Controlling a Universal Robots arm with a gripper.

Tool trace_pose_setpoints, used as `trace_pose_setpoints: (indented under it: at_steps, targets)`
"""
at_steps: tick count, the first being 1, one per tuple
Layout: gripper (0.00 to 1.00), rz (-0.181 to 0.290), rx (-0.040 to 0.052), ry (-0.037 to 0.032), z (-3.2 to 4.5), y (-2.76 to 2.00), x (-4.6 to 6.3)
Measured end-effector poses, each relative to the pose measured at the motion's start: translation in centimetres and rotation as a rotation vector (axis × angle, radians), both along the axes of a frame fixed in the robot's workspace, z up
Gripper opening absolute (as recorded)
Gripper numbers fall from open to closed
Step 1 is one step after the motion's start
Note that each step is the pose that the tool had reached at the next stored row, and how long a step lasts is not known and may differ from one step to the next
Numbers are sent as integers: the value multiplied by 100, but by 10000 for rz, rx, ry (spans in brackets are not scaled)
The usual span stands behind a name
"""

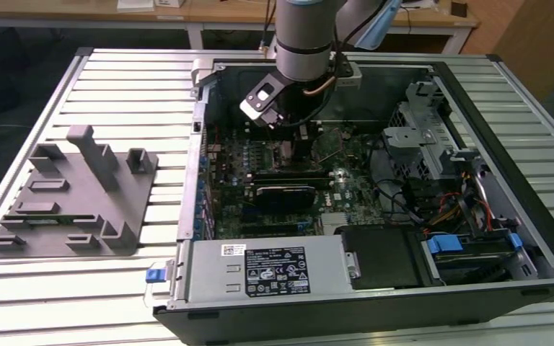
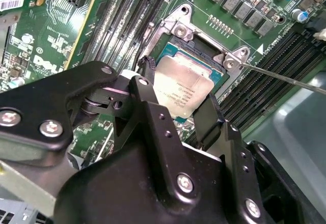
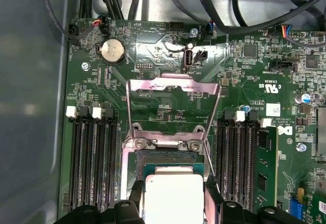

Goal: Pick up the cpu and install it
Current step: 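Place the cpu into insertion slot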

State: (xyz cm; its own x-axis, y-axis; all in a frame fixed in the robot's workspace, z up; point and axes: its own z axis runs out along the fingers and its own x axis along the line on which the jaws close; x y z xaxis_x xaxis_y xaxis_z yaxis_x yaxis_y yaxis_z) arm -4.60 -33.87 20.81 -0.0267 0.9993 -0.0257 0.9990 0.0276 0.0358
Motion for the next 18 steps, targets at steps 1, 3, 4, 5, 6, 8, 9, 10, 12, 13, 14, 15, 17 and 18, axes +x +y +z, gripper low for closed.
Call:
trace_pose_setpoints:
  at_steps: [1,3,4,5,6,8,9,10,12,13,14,15,17,18]
  targets:
    - [55,-5,1,7,-9,0,0]
    - [55,-15,1,22,-27,0,0]
    - [55,-20,0,32,-36,0,0]
    - [55,-26,0,41,-46,0,0]
    - [55,-30,0,49,-56,1,0]
    - [55,-33,1,63,-70,4,0]
    - [55,-33,5,69,-75,7,1]
    - [55,-34,7,75,-79,11,0]
    - [55,-34,14,87,-89,17,0]
    - [55,-34,14,93,-95,20,1]
    - [55,-35,13,96,-100,22,4]
    - [55,-37,13,100,-106,24,7]
    - [55,-38,14,103,-116,29,14]
    - [55,-38,13,104,-120,32,17]
